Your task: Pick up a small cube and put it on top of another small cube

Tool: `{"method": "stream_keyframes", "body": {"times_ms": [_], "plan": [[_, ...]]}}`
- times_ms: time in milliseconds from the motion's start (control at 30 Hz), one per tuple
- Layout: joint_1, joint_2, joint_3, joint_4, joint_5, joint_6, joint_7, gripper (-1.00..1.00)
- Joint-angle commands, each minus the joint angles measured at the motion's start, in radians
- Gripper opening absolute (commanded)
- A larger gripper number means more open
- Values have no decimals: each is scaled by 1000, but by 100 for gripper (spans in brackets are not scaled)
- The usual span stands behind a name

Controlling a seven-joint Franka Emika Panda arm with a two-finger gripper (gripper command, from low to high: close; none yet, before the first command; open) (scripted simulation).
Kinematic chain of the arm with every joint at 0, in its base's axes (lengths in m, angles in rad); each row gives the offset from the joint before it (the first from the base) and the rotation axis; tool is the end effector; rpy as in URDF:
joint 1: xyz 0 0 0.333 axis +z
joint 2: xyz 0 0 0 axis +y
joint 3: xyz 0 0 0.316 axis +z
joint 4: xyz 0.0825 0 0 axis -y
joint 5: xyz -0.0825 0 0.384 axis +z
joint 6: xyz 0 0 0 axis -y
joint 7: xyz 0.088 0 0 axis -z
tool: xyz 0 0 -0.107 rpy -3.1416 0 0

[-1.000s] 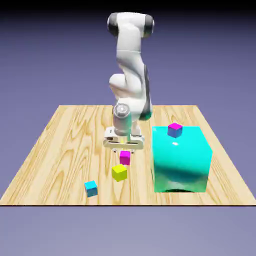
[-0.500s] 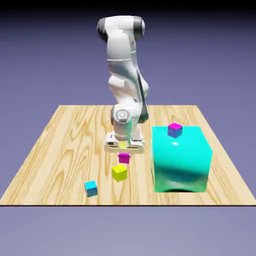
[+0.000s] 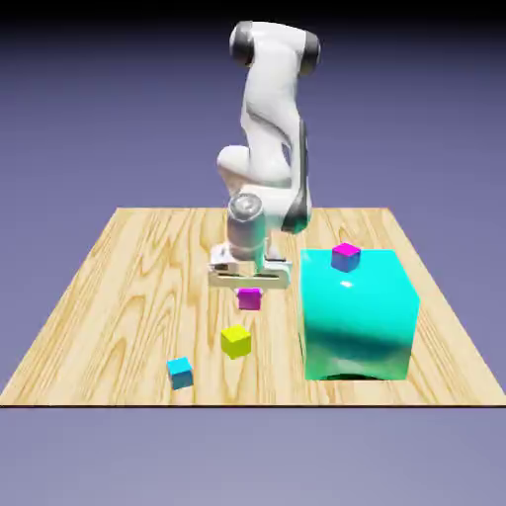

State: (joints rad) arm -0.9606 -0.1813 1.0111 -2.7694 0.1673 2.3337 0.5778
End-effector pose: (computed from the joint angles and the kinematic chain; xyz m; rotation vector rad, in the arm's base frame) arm 0.3467 0.0004 0.2212 2.7831 -1.0106 -0.4404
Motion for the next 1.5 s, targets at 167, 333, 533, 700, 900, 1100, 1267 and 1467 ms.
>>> {"method": "stream_keyframes", "body": {"times_ms": [167,333,533,700,900,1100,1267,1467], "plan": [[-165,56,185,211,-254,-196,-41,-100],[-242,238,275,258,-444,-339,-8,-100],[-335,455,382,315,-673,-512,32,-100],[-412,636,472,363,-864,-655,65,-100],[-501,854,576,416,-1087,-824,107,-100],[-521,1071,607,398,-1210,-926,182,-100],[-524,1252,620,369,-1293,-998,250,-100],[-527,1470,635,335,-1393,-1085,332,-100]]}}
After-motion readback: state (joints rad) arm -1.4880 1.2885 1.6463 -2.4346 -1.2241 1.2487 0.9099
